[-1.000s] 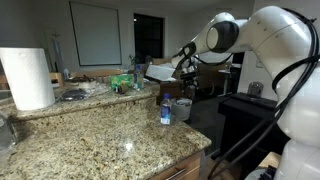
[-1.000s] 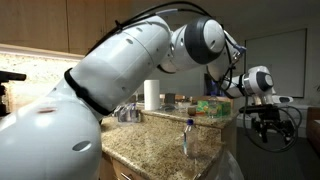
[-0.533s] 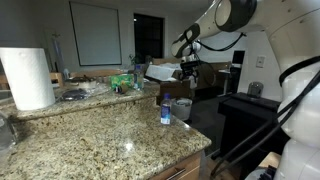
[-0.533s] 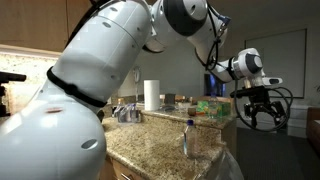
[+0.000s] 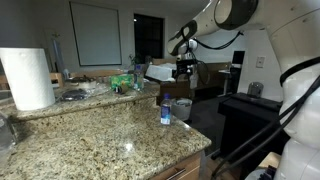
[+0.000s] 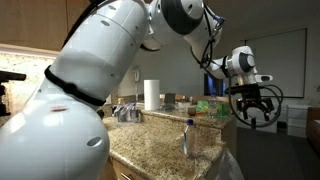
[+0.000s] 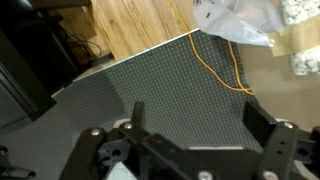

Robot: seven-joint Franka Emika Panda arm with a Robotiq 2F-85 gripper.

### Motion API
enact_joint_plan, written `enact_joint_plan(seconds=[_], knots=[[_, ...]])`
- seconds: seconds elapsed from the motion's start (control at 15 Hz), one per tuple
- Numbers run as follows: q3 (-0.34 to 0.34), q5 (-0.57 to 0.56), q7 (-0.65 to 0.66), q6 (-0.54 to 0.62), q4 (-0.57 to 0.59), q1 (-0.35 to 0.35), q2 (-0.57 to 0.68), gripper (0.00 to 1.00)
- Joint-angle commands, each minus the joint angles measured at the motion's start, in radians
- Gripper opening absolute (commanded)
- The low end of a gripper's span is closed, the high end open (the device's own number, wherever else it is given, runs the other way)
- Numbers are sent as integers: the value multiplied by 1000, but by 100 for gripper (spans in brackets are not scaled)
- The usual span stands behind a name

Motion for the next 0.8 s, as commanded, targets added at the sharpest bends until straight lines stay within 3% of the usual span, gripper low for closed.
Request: enact_joint_plan(seconds=[0.0, 0.53, 0.73], knots=[[38, 101, -157, 35, -64, -5, -126, 100], [92, 371, -515, -35, -292, -9, -311, 100], [94, 381, -546, -15, -405, 26, -357, 100]])
